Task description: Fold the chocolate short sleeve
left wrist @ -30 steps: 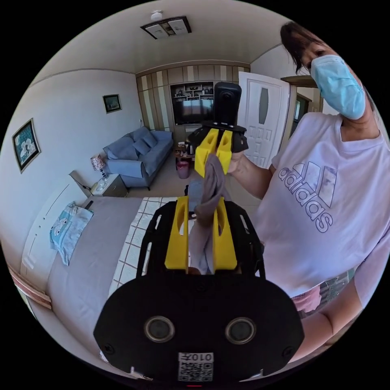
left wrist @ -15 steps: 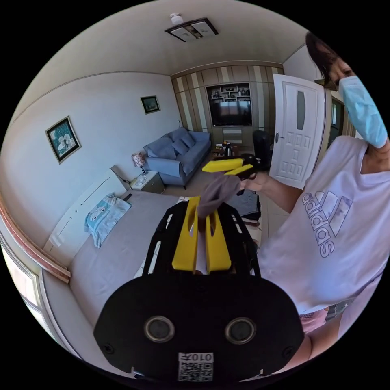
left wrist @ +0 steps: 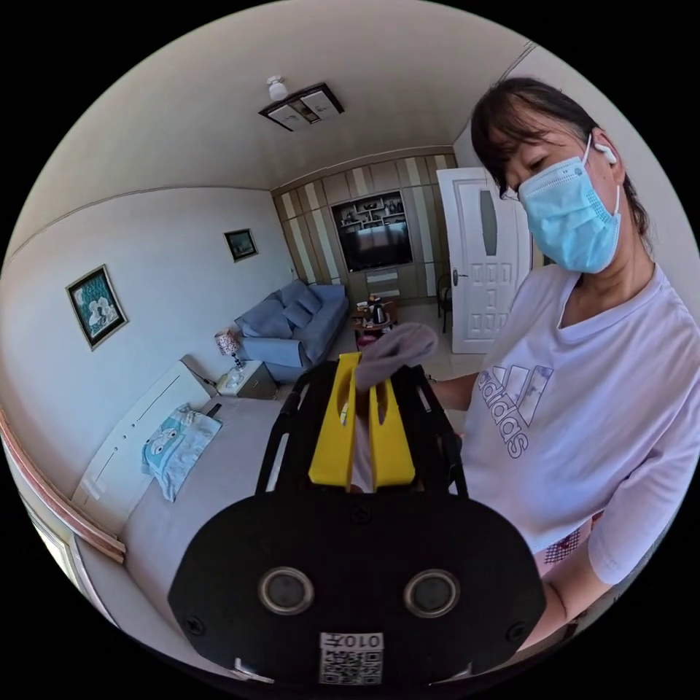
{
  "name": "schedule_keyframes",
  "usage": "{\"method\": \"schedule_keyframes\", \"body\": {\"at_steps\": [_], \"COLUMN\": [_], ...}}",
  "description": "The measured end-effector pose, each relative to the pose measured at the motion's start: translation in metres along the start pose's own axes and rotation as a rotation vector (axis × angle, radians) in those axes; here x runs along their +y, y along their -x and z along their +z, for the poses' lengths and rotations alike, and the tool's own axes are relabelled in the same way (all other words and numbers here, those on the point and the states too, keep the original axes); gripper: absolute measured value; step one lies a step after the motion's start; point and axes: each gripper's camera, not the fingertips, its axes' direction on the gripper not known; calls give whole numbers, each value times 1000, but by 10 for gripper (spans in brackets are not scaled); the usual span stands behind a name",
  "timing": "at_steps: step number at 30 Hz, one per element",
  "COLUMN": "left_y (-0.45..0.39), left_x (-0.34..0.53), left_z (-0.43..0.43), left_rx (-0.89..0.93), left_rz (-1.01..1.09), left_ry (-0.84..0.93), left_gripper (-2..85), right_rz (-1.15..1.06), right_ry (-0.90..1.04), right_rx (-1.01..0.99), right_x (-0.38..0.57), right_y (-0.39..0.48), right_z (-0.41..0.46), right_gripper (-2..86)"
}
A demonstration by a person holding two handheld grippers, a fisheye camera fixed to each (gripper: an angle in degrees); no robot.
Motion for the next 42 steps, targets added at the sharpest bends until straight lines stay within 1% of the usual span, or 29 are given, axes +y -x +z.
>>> {"method": "schedule_keyframes", "body": {"at_steps": [1, 3, 6, 10, 12, 14, 17, 20, 22, 24, 27, 28, 29, 30, 31, 33, 35, 37, 38, 42], "left_y": [3, 9, 17, 24, 26, 29, 32, 38, 42, 41, 37, 37, 40, 41, 46, 59, 81, 96, 103, 108], "left_x": [5, 11, 18, 17, 15, 11, 4, -4, -8, -13, -25, -29, -30, -29, -25, -11, 24, 58, 81, 129], "left_z": [-2, -6, -15, -24, -26, -31, -37, -42, -46, -54, -74, -84, -93, -97, -106, -118, -130, -136, -139, -149], "left_rx": [-1, -6, 4, 30, 41, 62, 81, 71, 85, 93, 54, 29, -2, -22, -72, -146, -218, -214, -184, -99], "left_rz": [-20, -57, -91, -93, -93, -86, -73, -75, -80, -62, -29, -22, -22, -27, -45, -99, -209, -291, -347, -424], "left_ry": [4, 7, -8, -17, -16, -23, -36, -27, -32, -50, -71, -75, -65, -55, -29, 22, 110, 152, 151, 84], "left_gripper": [-5, -5, -5, -5, -5, -5, -5, -5, -5, -5, -5, -5, -5, -5, -5, -5, -5, -5, -4, -4], "right_rz": [0, -12, -13, 66, 95, 87, 40, -39, -55, -25, 25, 40, 85, 122, 132, 160, 185, 160, 110, -143], "right_ry": [15, 119, 157, 158, 112, 88, 111, 117, 148, 225, 354, 359, 306, 235, 213, 179, 147, 136, 133, 135], "right_rx": [1, 36, 72, -57, -120, -127, -119, -192, -151, -76, -43, -44, -31, 22, 53, 205, 310, 371, 413, 573], "right_x": [1, 6, 16, 25, 26, 24, 18, 10, 10, 18, 36, 38, 39, 37, 35, 18, -4, -34, -56, -118], "right_y": [-1, 0, 1, -10, -12, -9, 3, 21, 29, 28, 27, 27, 26, 25, 24, 14, 7, 13, 25, 92], "right_z": [3, 20, 34, 43, 36, 31, 30, 30, 34, 45, 58, 57, 46, 30, 21, -21, -59, -89, -102, -111], "right_gripper": [149, 138, 122, 117, 113, 111, 112, 111, 109, 101, 68, 60, 44, 41, 39, 35, 34, 33, 32, 31]}}
